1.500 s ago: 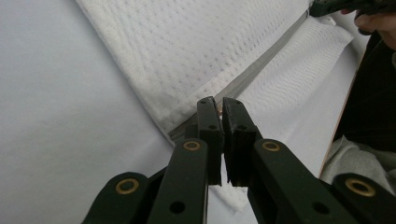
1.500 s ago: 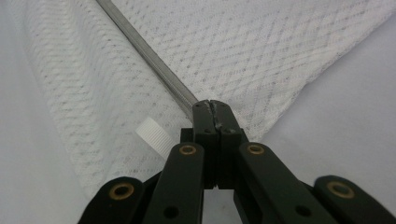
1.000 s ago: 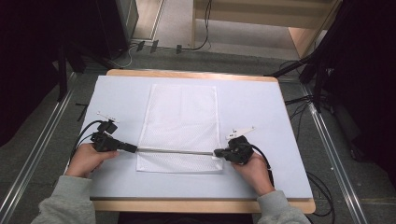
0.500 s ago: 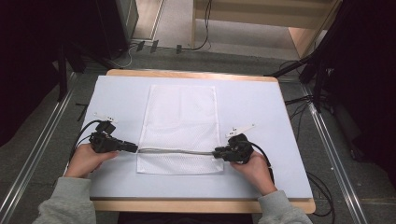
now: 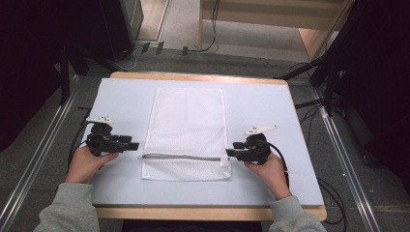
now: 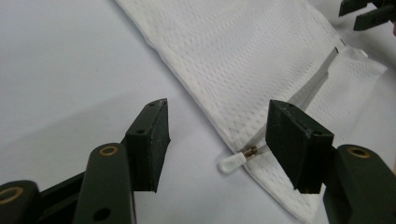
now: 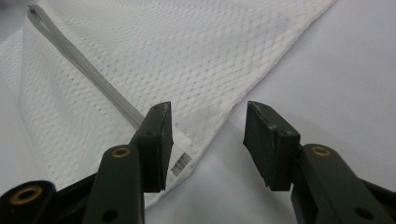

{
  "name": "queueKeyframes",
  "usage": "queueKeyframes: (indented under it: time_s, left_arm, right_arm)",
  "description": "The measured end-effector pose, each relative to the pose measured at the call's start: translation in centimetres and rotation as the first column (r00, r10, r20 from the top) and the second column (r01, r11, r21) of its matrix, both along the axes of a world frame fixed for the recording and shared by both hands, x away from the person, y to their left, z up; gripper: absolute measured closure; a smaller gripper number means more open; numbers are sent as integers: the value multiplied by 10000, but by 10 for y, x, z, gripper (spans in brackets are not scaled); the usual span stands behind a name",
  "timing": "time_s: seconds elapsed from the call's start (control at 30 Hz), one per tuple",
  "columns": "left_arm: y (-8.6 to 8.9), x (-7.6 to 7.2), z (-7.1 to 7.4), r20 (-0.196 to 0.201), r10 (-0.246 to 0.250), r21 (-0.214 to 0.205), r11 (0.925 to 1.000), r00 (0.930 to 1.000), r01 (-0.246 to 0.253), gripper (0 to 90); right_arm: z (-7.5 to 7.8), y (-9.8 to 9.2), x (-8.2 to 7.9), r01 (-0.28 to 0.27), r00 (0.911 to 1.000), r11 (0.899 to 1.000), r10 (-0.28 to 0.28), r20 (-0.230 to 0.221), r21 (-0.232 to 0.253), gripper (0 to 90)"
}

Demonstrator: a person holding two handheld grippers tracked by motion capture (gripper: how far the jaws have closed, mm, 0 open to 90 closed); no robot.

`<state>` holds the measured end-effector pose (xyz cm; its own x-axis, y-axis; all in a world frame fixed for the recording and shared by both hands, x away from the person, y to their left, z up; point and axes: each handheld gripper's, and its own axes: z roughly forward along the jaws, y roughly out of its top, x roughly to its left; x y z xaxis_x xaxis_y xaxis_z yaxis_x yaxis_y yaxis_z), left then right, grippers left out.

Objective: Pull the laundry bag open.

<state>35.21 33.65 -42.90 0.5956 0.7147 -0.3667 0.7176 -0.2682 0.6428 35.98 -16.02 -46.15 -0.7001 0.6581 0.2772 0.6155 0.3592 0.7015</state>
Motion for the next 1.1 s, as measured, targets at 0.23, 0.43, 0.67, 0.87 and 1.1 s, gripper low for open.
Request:
queueKeyframes:
  time_s: [0.23,0.43,0.67,0.87,1.1]
  left_arm:
    - [9,3,-1,105,531,253,9983,9985,-534,384]
    - [13,6,-4,80,953,583,9937,9954,-956,367]
    - [15,8,-6,42,1151,836,9898,9933,-1150,361]
    - [15,10,-8,-3,1315,1036,9860,9913,-1308,358]
    - [14,11,-11,-55,1427,1194,9828,9898,-1410,350]
  right_arm:
    - [0,-9,2,269,9996,9996,-269,60,-19,504]
    - [0,-19,6,661,9977,9978,-660,130,-45,462]
    - [-1,-32,9,1176,9928,9931,-1176,221,24,448]
    - [-2,-40,12,1460,9890,9893,-1458,253,-57,443]
    - [-3,-41,12,1595,9870,9871,-1593,222,-112,426]
